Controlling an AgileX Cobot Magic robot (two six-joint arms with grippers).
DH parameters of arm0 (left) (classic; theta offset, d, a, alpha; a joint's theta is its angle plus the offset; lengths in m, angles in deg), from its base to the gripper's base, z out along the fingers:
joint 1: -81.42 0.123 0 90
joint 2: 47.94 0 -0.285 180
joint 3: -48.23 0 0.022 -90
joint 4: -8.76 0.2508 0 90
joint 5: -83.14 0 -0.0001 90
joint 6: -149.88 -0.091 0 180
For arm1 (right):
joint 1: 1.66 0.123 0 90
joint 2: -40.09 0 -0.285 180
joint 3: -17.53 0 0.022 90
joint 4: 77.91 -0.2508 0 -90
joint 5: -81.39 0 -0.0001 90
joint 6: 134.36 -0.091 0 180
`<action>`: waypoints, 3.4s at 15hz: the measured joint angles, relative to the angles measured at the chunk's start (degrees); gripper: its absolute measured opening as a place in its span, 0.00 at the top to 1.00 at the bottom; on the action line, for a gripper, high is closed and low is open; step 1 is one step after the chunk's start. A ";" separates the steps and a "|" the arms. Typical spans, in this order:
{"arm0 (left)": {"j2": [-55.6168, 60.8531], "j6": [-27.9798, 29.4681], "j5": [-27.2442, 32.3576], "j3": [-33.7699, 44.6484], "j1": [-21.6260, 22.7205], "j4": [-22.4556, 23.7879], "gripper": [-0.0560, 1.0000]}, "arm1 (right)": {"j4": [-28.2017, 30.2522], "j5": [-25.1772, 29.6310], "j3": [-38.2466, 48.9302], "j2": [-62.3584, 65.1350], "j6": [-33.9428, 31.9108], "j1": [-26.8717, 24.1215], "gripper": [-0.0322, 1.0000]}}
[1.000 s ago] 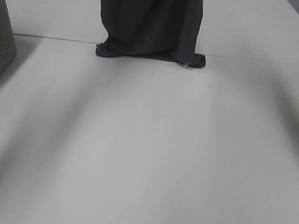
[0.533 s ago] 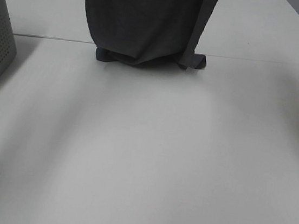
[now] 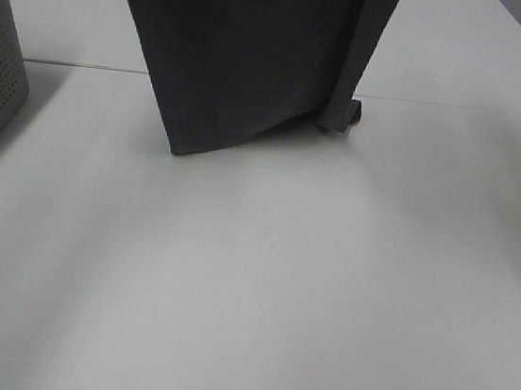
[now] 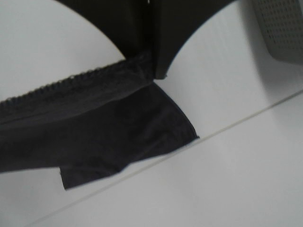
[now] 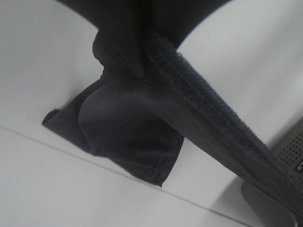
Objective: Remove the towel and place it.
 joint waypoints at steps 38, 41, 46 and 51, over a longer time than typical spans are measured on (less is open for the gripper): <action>25.84 -9.05 -3.44 88.75 -15.30 -27.10 0.95 | -14.73 -1.26 85.14 27.67 -6.07 0.69 0.96; 22.57 -7.51 -3.55 88.75 -15.30 -27.79 0.95 | -14.73 -1.20 85.14 22.06 -4.53 0.69 0.96; 16.33 -7.33 -4.64 85.89 -15.30 -28.53 0.95 | -12.78 -1.09 85.08 13.75 -1.49 0.46 0.96; 3.78 -7.33 -4.13 79.24 -15.53 -27.44 0.95 | -11.69 -1.26 84.97 5.44 0.86 0.17 0.96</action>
